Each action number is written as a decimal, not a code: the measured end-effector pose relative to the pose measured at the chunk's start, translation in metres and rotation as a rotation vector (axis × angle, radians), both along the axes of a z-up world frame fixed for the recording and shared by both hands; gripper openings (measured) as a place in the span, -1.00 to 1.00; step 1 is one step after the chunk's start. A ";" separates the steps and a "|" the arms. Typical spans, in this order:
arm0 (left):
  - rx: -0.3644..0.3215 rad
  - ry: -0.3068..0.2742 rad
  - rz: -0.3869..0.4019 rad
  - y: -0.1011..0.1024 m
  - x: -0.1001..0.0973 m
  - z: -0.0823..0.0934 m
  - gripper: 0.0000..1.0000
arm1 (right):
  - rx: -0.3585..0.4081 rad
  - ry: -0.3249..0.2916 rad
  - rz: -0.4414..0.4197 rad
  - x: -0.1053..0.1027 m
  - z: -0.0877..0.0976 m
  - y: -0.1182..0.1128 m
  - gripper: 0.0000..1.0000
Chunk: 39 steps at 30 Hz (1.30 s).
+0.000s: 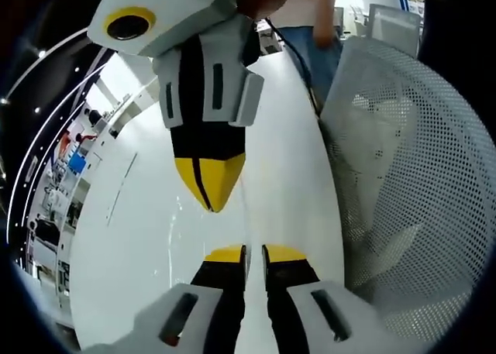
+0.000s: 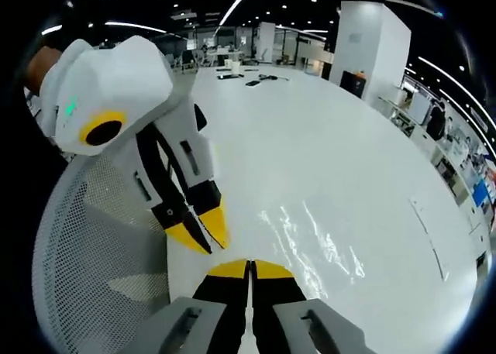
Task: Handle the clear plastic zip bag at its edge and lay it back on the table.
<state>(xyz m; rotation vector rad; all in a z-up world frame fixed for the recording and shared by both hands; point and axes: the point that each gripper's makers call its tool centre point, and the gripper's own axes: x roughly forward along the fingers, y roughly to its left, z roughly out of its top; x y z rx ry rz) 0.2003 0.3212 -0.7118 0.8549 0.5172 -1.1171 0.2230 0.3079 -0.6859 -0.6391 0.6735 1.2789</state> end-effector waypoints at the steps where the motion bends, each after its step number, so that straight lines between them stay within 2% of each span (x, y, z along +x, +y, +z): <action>1: -0.001 -0.005 0.002 -0.001 0.000 0.004 -0.91 | 0.004 -0.013 -0.004 0.003 0.002 0.000 -1.00; 10: -0.007 -0.024 0.009 -0.001 0.006 0.014 -0.99 | 0.052 -0.111 -0.023 0.021 0.020 -0.001 -1.00; 15: -0.005 -0.036 0.022 0.000 0.012 0.017 -0.99 | 0.082 -0.192 -0.020 0.030 0.031 0.000 -1.00; 24: -0.006 -0.074 0.041 0.000 0.021 0.032 -0.97 | 0.139 -0.377 -0.001 0.041 0.064 0.003 -1.00; 27: -0.009 -0.085 0.065 0.002 0.027 0.038 -0.97 | 0.153 -0.389 -0.010 0.043 0.070 0.003 -1.00; 34: 0.015 -0.091 0.065 0.005 0.031 0.037 -0.99 | 0.177 -0.449 -0.026 0.051 0.083 0.004 -1.00; 39: 0.008 -0.088 0.055 0.002 0.029 0.040 -0.99 | 0.175 -0.450 -0.044 0.058 0.086 0.004 -1.00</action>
